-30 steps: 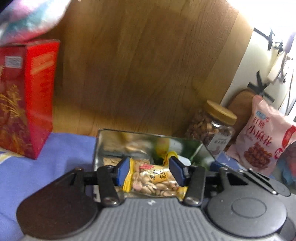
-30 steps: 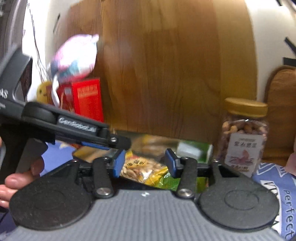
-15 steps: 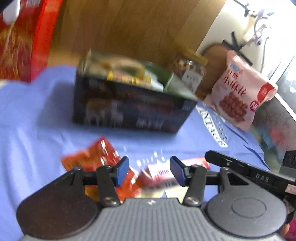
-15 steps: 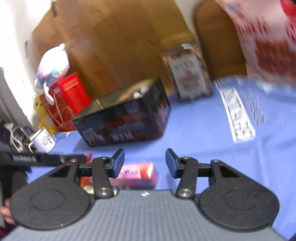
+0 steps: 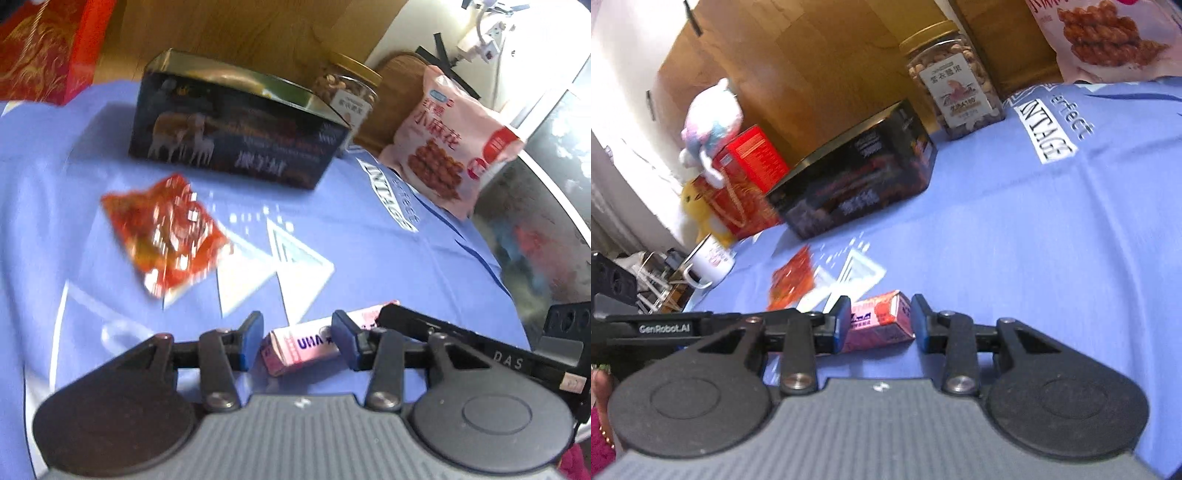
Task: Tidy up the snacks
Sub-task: 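Close the left tool on the pink candy box while the right tool grips it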
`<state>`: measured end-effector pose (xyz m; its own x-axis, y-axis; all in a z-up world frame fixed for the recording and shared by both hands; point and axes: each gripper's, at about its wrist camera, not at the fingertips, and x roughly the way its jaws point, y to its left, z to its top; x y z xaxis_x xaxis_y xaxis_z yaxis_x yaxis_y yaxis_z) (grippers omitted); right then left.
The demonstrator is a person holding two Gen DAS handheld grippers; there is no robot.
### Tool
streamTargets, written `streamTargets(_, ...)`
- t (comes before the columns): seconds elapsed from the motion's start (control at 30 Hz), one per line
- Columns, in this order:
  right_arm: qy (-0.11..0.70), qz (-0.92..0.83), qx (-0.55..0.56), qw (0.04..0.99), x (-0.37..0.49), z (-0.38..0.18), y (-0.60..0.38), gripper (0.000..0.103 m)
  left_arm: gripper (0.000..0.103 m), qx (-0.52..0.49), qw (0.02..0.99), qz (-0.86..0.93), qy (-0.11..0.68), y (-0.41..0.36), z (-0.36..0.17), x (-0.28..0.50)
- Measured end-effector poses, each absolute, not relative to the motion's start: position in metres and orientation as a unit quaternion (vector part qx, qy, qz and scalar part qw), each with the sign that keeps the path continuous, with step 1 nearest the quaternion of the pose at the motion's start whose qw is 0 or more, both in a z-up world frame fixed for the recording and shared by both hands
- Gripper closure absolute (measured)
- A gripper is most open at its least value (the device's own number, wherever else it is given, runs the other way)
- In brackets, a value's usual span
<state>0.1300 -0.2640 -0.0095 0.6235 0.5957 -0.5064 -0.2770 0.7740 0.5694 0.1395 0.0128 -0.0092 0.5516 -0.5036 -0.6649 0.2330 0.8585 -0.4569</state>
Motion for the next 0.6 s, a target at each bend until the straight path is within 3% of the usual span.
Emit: streamTargets(0.6, 0.328, 0.293, 0.161, 0.884, 0.036, -0.009, -0.237, 0.055, 0.058, -0.157, 0.879, -0.205, 0.402, 0.031, -0.011, 0.050)
